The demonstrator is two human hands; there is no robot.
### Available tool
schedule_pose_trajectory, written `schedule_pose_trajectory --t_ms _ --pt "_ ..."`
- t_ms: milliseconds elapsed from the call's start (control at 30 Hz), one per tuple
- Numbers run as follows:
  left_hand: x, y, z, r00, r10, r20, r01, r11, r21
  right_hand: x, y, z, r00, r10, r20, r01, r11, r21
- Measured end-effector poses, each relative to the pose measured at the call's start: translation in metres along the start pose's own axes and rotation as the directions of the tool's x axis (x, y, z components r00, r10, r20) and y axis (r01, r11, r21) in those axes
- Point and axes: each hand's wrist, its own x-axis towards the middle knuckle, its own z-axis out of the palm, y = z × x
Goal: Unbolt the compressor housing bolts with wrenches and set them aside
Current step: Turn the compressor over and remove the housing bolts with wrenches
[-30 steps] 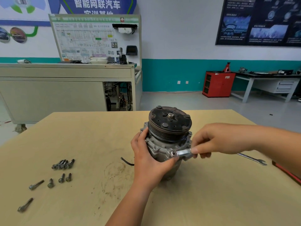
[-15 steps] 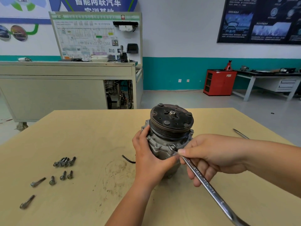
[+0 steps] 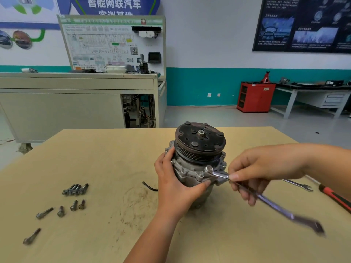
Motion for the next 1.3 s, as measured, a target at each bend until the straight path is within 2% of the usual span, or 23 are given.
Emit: schedule_pose_trajectory --t_ms 67,200,567,700,733,800,867,900,933,967,1033,1100,1167,1300 --pt "0.000 -0.001 0.000 1.000 0.001 -0.005 -0.001 1.000 0.002 0.001 0.000 0.013 0.998 -0.020 0.056 0.012 0.990 0.142" --pt "-0.001 0.000 0.000 1.000 0.010 -0.014 -0.010 1.000 0.001 0.010 -0.008 0.037 0.999 -0.039 -0.008 0.039 0.964 0.261" --pt "-0.001 0.001 -0.001 1.000 0.020 -0.006 -0.020 1.000 0.016 0.009 -0.017 0.042 0.989 0.009 -0.144 0.023 0.976 0.218" --pt "-0.001 0.002 -0.001 1.000 0.008 -0.012 -0.008 1.000 0.002 0.009 -0.021 0.040 0.995 0.050 -0.088 -0.031 0.979 0.200" --pt "-0.001 0.002 -0.001 1.000 0.005 -0.012 -0.005 1.000 0.000 0.008 -0.022 0.036 0.995 0.065 -0.078 -0.052 0.987 0.151" --pt "-0.001 0.003 -0.001 1.000 -0.005 -0.004 0.005 1.000 0.000 0.009 -0.025 0.022 0.984 0.051 -0.169 -0.076 0.987 -0.142" --pt "0.000 0.003 -0.001 1.000 -0.012 0.002 0.012 1.000 -0.007 0.011 -0.025 0.006 0.951 -0.078 -0.298 -0.092 0.852 -0.516" --pt "0.000 0.003 -0.001 1.000 -0.015 0.006 0.015 1.000 -0.009 0.011 -0.025 0.000 0.939 -0.129 -0.320 -0.093 0.799 -0.594" --pt "-0.001 0.003 -0.001 1.000 -0.016 0.009 0.016 1.000 -0.008 0.010 -0.021 -0.004 0.943 -0.136 -0.303 -0.079 0.794 -0.602" --pt "-0.001 0.004 0.000 1.000 -0.013 0.009 0.013 1.000 -0.006 0.008 -0.016 -0.006 0.965 -0.097 -0.245 -0.053 0.840 -0.540" --pt "-0.001 0.003 -0.001 1.000 -0.011 0.006 0.011 1.000 -0.003 0.002 -0.003 -0.005 0.999 0.009 -0.046 -0.020 0.968 -0.250" --pt "-0.001 0.003 -0.001 1.000 -0.011 0.005 0.011 1.000 0.002 -0.003 0.004 0.003 0.996 -0.002 0.093 -0.002 0.999 0.038" --pt "0.000 0.002 0.000 1.000 -0.004 -0.003 0.004 1.000 0.011 0.000 0.007 0.013 0.994 -0.050 0.096 0.029 0.979 0.201" --pt "-0.001 -0.001 0.002 1.000 0.008 -0.013 -0.007 1.000 0.014 0.008 0.002 0.028 0.995 -0.089 0.035 0.072 0.942 0.328"
